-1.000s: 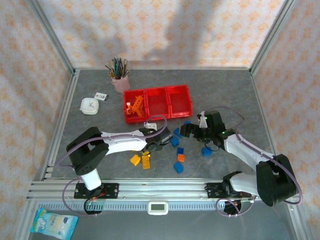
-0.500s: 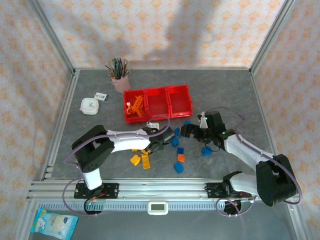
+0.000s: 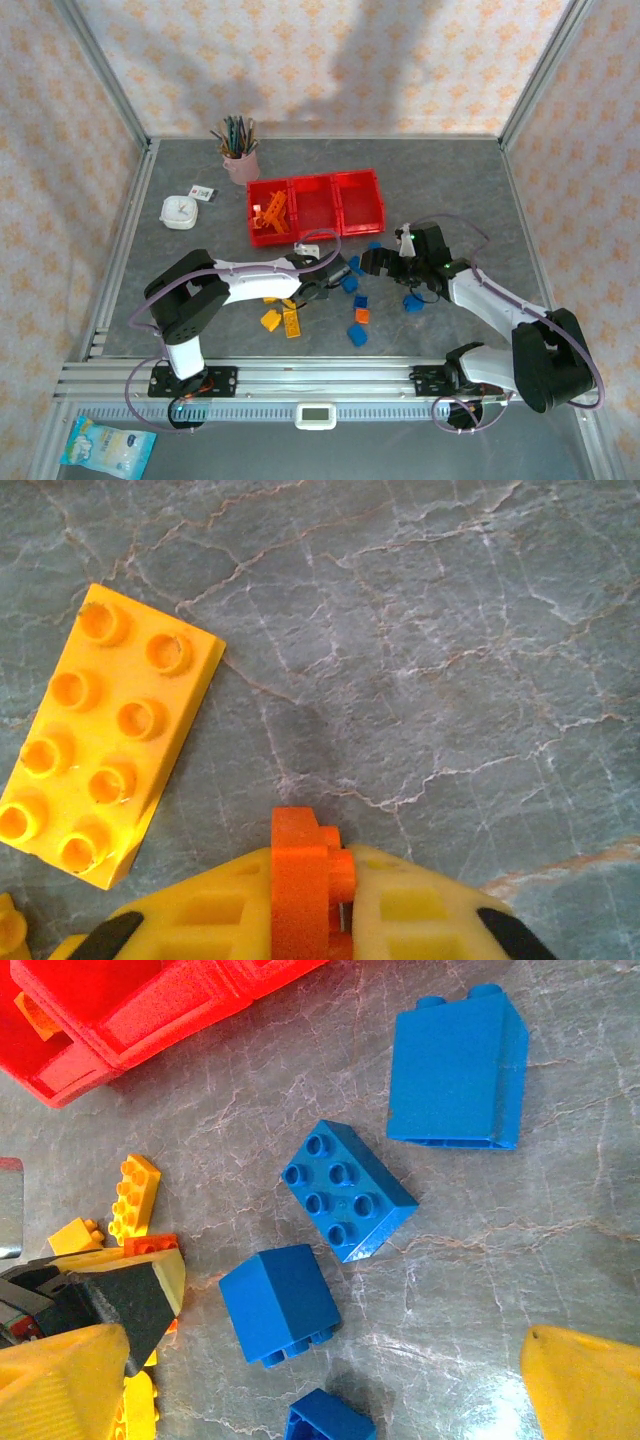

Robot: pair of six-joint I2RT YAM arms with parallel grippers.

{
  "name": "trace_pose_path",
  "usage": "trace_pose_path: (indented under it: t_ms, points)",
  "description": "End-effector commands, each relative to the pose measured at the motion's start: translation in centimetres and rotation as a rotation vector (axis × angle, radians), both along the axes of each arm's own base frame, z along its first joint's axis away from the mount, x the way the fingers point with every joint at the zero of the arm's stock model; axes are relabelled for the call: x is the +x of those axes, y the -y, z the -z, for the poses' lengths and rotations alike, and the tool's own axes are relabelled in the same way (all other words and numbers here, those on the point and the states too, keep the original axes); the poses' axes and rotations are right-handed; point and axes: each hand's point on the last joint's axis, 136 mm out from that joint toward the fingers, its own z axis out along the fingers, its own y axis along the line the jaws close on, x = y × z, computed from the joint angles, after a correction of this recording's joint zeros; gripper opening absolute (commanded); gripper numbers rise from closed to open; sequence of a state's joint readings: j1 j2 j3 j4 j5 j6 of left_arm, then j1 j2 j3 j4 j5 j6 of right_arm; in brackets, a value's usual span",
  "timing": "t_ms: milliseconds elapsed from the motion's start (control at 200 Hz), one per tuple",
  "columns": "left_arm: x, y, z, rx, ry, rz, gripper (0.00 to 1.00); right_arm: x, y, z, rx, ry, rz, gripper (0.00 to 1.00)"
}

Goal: Sort the legos into containers by color
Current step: Pick up the lego from the middle-left of the table, then place the lego in the container.

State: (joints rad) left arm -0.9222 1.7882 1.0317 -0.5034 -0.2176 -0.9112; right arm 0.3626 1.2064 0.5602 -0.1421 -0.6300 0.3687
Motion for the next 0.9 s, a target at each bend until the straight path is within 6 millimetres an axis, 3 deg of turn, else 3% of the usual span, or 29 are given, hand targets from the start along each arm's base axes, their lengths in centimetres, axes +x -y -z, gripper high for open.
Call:
trace_pose_path:
  t_ms: [0, 105, 245, 435, 551, 621, 751, 896]
  points:
    - [0.8, 0.0, -1.8, -0.016, 0.055, 0.000, 0.14, 0.4, -0.2, -1.4, 0.022, 0.032, -0.010, 1.00]
    - [1.2, -0.5, -3.6, -0.020, 0.094, -0.011, 0.12, 0.5, -0.6, -3.1, 0.054, 0.068, -0.020, 1.00]
    - [2.8, -2.2, -7.5, -0.032, 0.179, -0.037, 0.10, 1.0, -1.3, -4.4, 0.082, 0.093, -0.027, 1.00]
    - [8.3, -7.6, -13.8, -0.010, 0.338, -0.141, 0.11, 2.8, -4.3, -7.1, 0.124, 0.149, -0.046, 1.00]
    - [12.5, -9.5, -16.6, -0.007, 0.413, -0.170, 0.11, 4.1, -5.9, -8.3, 0.143, 0.171, -0.051, 1.00]
    - [15.0, -10.3, -17.0, 0.010, 0.426, -0.171, 0.11, 4.9, -6.4, -8.7, 0.146, 0.181, -0.046, 1.00]
    - [18.9, -11.4, -15.6, 0.042, 0.405, -0.179, 0.11, 6.0, -6.7, -9.2, 0.140, 0.196, -0.043, 1.00]
    - [21.2, -12.5, -13.0, 0.061, 0.340, -0.199, 0.13, 6.6, -6.6, -9.7, 0.111, 0.205, -0.040, 1.00]
